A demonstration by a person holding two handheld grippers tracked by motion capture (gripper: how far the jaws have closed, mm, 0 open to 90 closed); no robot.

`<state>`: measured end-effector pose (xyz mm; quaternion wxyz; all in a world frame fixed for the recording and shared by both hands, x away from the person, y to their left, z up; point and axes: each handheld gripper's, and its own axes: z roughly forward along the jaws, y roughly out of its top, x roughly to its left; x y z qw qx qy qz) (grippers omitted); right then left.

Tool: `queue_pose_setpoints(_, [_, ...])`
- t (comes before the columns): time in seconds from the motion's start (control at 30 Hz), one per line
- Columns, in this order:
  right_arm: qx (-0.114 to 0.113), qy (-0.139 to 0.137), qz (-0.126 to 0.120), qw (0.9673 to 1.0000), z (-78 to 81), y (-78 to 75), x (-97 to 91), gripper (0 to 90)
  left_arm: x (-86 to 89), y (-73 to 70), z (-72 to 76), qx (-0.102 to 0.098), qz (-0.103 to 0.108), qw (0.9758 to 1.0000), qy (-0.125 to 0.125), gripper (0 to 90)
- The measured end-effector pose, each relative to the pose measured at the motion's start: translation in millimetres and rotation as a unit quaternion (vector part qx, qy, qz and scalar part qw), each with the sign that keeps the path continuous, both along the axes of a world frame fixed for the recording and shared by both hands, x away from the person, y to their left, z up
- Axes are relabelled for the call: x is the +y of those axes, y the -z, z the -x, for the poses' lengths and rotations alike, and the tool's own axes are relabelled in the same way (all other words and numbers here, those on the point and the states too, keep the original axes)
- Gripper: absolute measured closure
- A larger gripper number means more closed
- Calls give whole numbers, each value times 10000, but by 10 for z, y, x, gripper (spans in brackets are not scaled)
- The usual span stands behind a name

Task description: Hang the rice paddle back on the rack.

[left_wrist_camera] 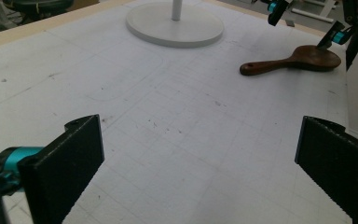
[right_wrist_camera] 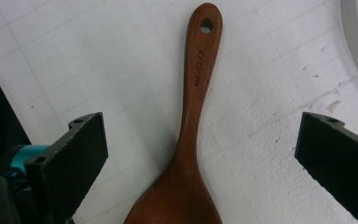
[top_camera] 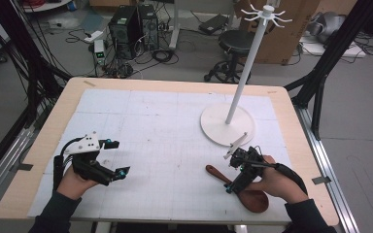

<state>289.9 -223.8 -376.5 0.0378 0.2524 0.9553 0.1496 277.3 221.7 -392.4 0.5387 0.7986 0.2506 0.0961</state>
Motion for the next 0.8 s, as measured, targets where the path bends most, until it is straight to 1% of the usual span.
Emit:
queue_pose_setpoints(0.13, [44, 29, 30, 10000, 8, 11, 2, 22, 15, -4, 6, -22, -54, 10000, -19, 18])
queue_pose_setpoints(0.2, [49, 49, 61, 10000, 15, 27, 12, 22, 23, -7, 7, -26, -37, 10000, -36, 18])
queue_pose_setpoints(0.23, [17, 13, 78, 10000, 11, 31, 12, 22, 26, -7, 7, -28, -33, 10000, -39, 18])
queue_pose_setpoints(0.3, [3, 51, 94, 9999, 16, 38, 24, 25, 28, -6, 8, -9, -17, 10000, -47, 18])
queue_pose_setpoints(0.33, [17, 8, 100, 9999, 12, 39, 25, 39, 29, -6, 7, -10, -23, 10000, -47, 18])
queue_pose_setpoints(0.4, [12, 59, 125, 9999, 21, 47, 42, 39, 31, -7, 4, -20, -34, 10000, -37, 18])
queue_pose_setpoints(0.5, [5, 9, 158, 9999, 19, 67, 63, 39, 32, -7, 6, -3, -35, 10000, -50, 18])
queue_pose_setpoints(0.63, [96, 8, 229, 9997, 29, 94, 101, 45, 30, -6, 7, -8, -36, 10000, -60, 18])
queue_pose_setpoints(0.67, [90, 15, 248, 9997, 31, 100, 106, 50, 32, -7, 5, -4, -52, 10000, -52, 18])
queue_pose_setpoints(0.73, [160, 34, 270, 9995, 32, 118, 119, 60, 29, -5, 6, 2, -45, 10000, -65, 18])
queue_pose_setpoints(0.77, [178, 22, 288, 9994, 30, 132, 123, 78, 29, -4, 5, 2, -41, 10000, -62, 18])
queue_pose_setpoints(0.8, [197, 4, 305, 9993, 29, 143, 126, 115, 29, -4, 5, 5, -41, 10000, -60, 18])
